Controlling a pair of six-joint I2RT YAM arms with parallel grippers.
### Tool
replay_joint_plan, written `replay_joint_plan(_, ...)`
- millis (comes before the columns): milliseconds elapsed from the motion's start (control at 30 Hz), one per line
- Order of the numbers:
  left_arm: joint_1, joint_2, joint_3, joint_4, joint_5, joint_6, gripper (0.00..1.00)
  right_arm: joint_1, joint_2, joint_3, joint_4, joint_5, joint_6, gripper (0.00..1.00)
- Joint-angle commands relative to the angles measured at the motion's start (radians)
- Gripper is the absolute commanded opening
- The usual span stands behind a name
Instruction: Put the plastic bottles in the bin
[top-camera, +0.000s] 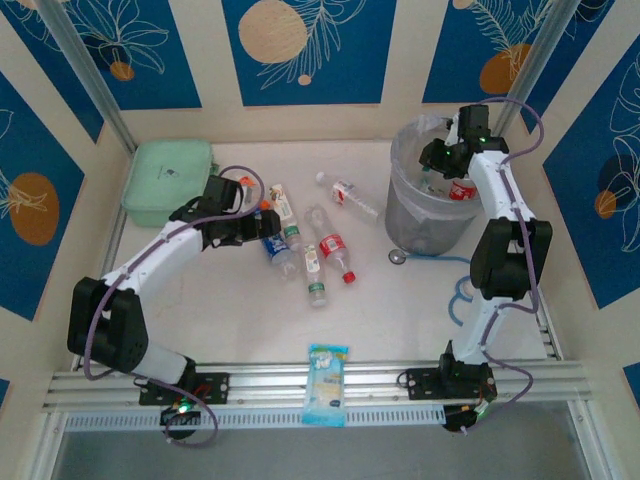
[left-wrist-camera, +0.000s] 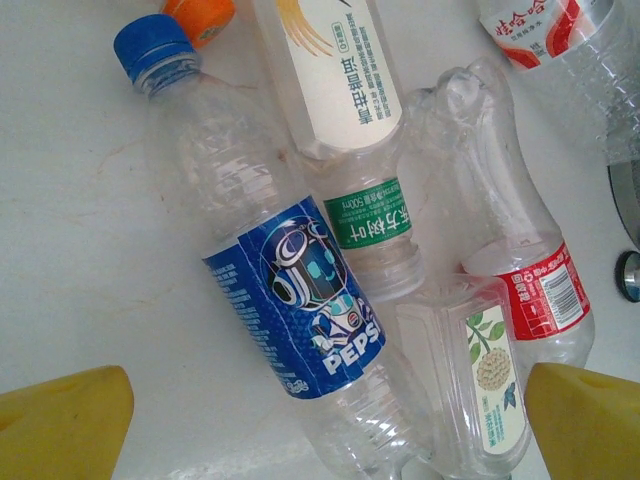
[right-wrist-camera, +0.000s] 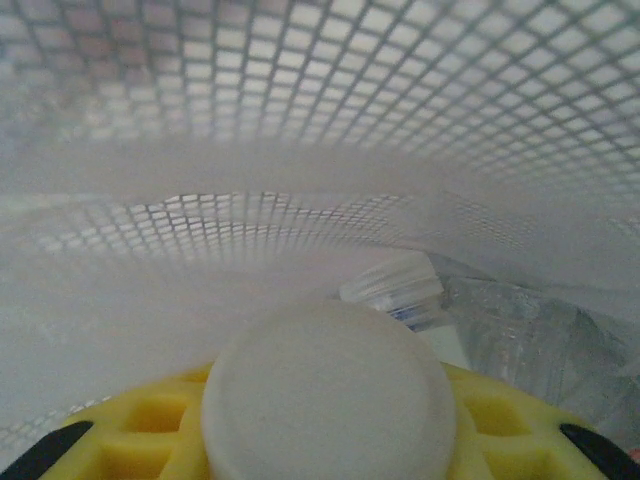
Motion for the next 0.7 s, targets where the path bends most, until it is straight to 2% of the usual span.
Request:
replay_joint_plan(0,0.018,0.016,0.022,0.007,0.029,0.015,1.00,-0.008,-0.049,0.038,-0.124,-0.076,0.060,0.46)
replay_joint_plan(100,0.028,0.037,0.041,0.018,0.022,-0.019,1.00,-0.023,-0.101,0.070,-0.161,-0.082,0.057,0.58)
replay_joint_plan(200,0.037,0.055,0.050,0.041,-0.056,-0.107,1.00,-0.041,-0.162,0.074,-0.188,-0.090,0.063,0.69)
replay_joint_plan(400,0.040,0.120,0.113,0.060,-0.128,-0.174,1.00,-0.087,-0.297,0.000,-0.204,-0.134,0.074,0.85)
replay_joint_plan(533,0.039,0.175,0.169,0.040,-0.183,-0.204,1.00,-0.108,-0.412,-0.077,-0.192,-0.149,0.083,0.99)
replay_joint_plan(667,0.041,0.226,0.207,0.048,-0.242,-0.212,1.00,-0.111,-0.508,-0.142,-0.208,-0.167,0.083,0.99)
